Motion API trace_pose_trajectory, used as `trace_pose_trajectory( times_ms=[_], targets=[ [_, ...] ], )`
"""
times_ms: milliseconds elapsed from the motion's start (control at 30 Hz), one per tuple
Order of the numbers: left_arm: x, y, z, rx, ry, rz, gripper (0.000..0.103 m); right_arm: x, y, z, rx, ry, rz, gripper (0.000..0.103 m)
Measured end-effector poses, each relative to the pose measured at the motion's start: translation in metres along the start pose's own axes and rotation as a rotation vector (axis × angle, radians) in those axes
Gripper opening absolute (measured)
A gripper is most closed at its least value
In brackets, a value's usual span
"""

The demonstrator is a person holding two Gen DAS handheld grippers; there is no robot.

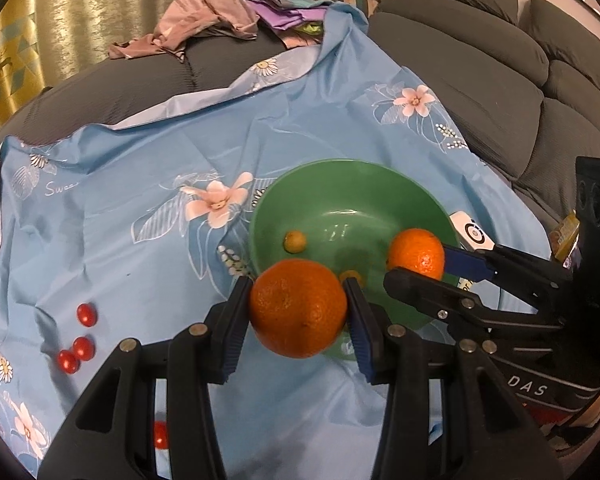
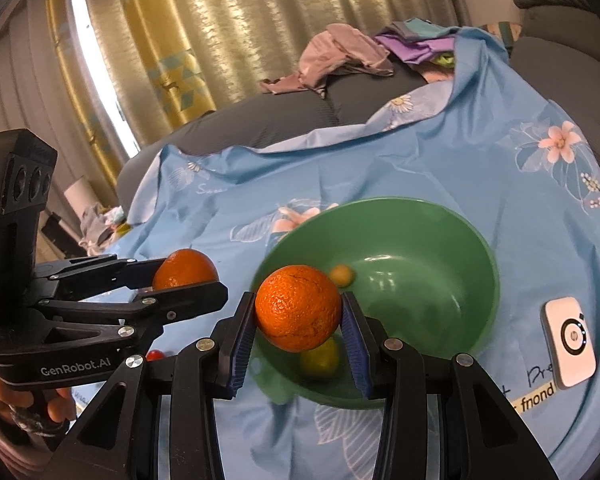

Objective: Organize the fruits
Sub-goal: 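Carry both oranges in the two grippers over the green bowl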

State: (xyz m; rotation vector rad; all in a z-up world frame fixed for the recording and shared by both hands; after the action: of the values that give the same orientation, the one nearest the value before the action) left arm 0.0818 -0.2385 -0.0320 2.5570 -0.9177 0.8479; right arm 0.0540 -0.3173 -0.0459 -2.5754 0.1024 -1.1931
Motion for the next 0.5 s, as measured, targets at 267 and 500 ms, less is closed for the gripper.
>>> trace_pose_trajectory(
  times_ms=[267,500],
  targets=[
    [0.009,0.011,0.019,-0.012,-0.021,0.025,0.045,-0.003,0.015,0.004,-0.026,-0.007,0.020,0.044],
    [0.013,0.013,0.032,-0.009,-0.034,0.040,0.045,-0.005,0.028,0.007,-0.056,-0.012,0.033,0.044]
  ],
)
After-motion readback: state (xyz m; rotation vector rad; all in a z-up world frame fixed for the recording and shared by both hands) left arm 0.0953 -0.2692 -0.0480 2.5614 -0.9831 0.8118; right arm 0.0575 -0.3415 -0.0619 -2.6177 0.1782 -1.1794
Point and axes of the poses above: each gripper's, at about its wrist camera, not at the fingertips, and z roughly the way its jaws point, y to its right, x to its top, the point moved 9 cm from there along z, roughly the way its jaws point, and after that the axes turned 4 degrees about -y, right-handed, at the moved point
